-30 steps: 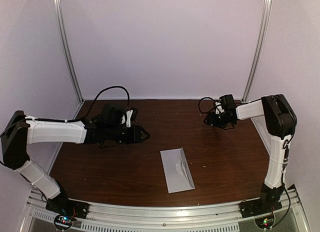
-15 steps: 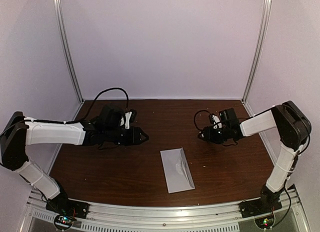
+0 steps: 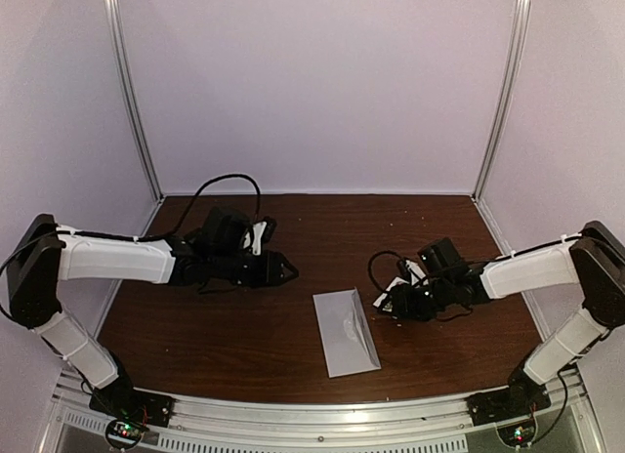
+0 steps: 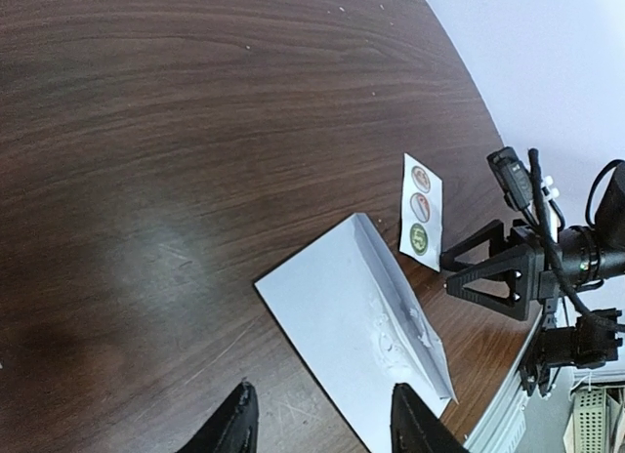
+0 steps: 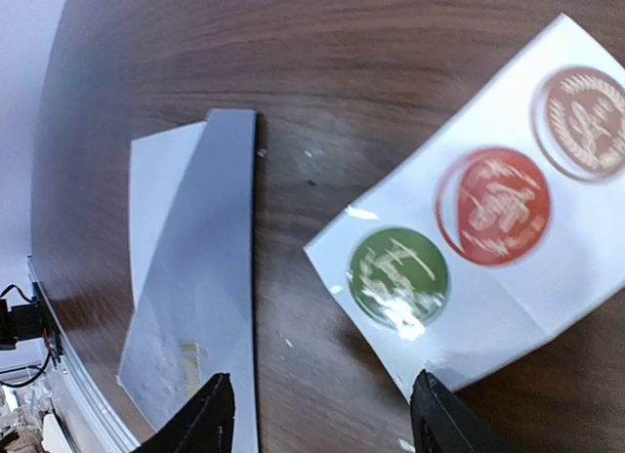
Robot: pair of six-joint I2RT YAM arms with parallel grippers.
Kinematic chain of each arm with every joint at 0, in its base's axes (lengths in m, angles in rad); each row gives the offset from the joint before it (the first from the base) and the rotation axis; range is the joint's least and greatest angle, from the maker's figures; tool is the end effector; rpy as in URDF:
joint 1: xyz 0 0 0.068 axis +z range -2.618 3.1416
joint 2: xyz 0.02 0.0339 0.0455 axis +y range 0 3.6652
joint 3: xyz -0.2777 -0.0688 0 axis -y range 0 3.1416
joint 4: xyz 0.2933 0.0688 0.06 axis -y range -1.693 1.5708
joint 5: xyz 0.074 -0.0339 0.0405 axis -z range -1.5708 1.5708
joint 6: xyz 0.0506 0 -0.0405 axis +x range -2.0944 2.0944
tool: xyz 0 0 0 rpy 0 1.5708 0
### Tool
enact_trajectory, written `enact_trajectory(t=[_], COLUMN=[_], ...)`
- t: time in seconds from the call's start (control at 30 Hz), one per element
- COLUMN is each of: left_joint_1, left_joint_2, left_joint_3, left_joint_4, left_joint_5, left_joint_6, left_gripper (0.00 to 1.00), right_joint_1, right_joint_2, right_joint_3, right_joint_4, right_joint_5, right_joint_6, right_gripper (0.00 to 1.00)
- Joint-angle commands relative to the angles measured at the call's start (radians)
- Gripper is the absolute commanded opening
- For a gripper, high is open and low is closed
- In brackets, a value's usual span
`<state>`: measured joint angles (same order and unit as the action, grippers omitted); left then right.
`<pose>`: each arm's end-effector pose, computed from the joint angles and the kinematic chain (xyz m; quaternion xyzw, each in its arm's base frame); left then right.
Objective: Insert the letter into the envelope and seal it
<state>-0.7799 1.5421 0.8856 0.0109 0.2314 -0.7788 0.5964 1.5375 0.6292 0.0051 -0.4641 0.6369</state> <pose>0.2616 -0.2751 0.1854 0.0520 0.8889 -0.3850 0.2427 0.2457 0.1941 0.1030 -0.0567 0.9208 0.3617 0.1345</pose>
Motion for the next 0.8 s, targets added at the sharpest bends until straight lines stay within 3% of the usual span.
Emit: enact_trajectory(t=[0.0,0.3,0.77], left_joint_1=[-0.045,-0.112,-0.170], left_joint_2=[0.083,0.314,0.605], left_joint_3=[0.088,0.326,0.566], left_joint_4=[0.070,0.117,0.174], left_joint_5=[0.010,0.041,0.129], left_joint_6=[0.003,-0.004,-0.036], left_gripper=[0.47,0.47,0.47], right_joint_1=[0.002,-0.127,-0.174], right_joint_2=[-0.105,-0.110,0.036], right_joint_3=[0.042,0.065,0.062], right_joint_4=[-0.266,-0.264,-0.125], right_joint_5=[0.109,0.124,0.094], right_joint_6=[0.016,-0.016,-0.018], right_gripper=[0.64,0.65,0.47])
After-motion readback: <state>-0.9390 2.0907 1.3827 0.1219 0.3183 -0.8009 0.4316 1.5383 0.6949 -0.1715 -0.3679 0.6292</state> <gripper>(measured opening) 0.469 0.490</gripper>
